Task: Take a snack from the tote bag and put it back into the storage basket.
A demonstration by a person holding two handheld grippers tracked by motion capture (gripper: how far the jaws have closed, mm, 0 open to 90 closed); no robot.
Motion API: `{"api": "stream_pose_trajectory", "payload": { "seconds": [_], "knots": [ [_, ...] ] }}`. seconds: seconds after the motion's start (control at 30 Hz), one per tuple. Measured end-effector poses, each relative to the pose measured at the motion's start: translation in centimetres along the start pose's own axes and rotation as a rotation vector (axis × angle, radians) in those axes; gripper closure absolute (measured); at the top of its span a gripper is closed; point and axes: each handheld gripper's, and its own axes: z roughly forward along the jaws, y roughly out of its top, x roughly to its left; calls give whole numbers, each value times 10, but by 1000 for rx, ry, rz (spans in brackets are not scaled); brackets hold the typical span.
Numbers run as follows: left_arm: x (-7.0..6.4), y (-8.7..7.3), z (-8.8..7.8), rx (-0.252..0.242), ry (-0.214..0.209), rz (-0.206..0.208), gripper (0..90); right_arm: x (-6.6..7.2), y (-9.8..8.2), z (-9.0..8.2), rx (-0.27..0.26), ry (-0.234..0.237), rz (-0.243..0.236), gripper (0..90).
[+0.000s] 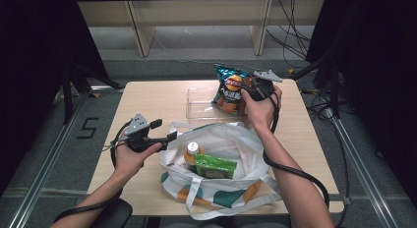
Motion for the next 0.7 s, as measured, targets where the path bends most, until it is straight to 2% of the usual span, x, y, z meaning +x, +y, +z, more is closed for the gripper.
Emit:
{"api": "stream_pose_trajectory", "payload": {
  "seconds": [0.07, 0.2, 0.27, 0.3, 0.43, 0.5, 0.53, 0.63, 0.7],
  "knots": [
    [0, 0, 0, 0, 0, 2, 214, 1, 0, 0, 1, -7, 7, 382],
    [0, 0, 0, 0, -2, 2, 214, 1, -7, 4, 47, -3, -2, 380],
    [0, 0, 0, -1, -1, 2, 214, 0, -9, 5, 40, -3, -5, 378],
    [1, 0, 0, -1, 0, -2, 214, 1, -10, 4, 39, 0, 16, 377],
    [1, 0, 1, -5, -8, -3, 214, 0, -10, 5, 35, 1, 0, 372],
    [1, 0, 1, -5, -9, -1, 214, 0, -10, 4, 49, 7, 14, 352],
    [1, 0, 1, -5, -9, -1, 214, -2, -11, 5, 49, 12, 1, 332],
    [0, 0, 0, -1, 1, -4, 214, -3, -12, 5, 48, 19, 11, 306],
    [0, 0, 0, 0, -1, -3, 214, -3, -10, 2, 49, 30, 35, 277]
  ]
}}
